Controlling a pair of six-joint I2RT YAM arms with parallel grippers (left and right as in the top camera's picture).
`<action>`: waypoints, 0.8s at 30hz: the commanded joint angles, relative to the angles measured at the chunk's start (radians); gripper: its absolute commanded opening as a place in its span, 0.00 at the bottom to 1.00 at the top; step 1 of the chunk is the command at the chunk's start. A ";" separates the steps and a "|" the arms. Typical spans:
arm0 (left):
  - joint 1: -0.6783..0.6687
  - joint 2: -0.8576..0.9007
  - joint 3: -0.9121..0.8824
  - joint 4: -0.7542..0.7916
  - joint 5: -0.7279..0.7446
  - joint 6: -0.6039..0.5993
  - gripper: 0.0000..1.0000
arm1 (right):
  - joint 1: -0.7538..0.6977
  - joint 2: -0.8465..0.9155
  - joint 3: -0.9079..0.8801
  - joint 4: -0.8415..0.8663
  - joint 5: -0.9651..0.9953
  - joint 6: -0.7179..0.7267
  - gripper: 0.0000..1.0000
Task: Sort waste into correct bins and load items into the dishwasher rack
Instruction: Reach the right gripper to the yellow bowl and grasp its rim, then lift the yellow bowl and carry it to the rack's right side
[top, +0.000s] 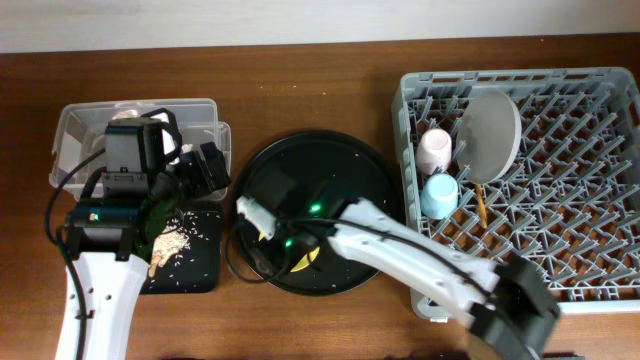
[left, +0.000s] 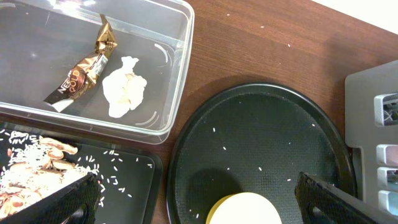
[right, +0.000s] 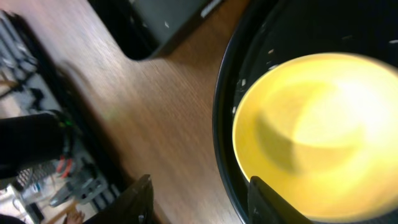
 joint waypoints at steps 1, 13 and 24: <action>0.003 -0.010 0.003 -0.001 -0.014 0.011 0.99 | 0.031 0.095 -0.007 0.008 0.051 0.008 0.48; 0.003 -0.010 0.003 -0.001 -0.014 0.012 1.00 | 0.034 0.218 -0.007 0.085 0.158 0.008 0.48; 0.003 -0.010 0.003 -0.001 -0.014 0.012 1.00 | 0.033 0.216 -0.003 0.010 0.126 0.008 0.04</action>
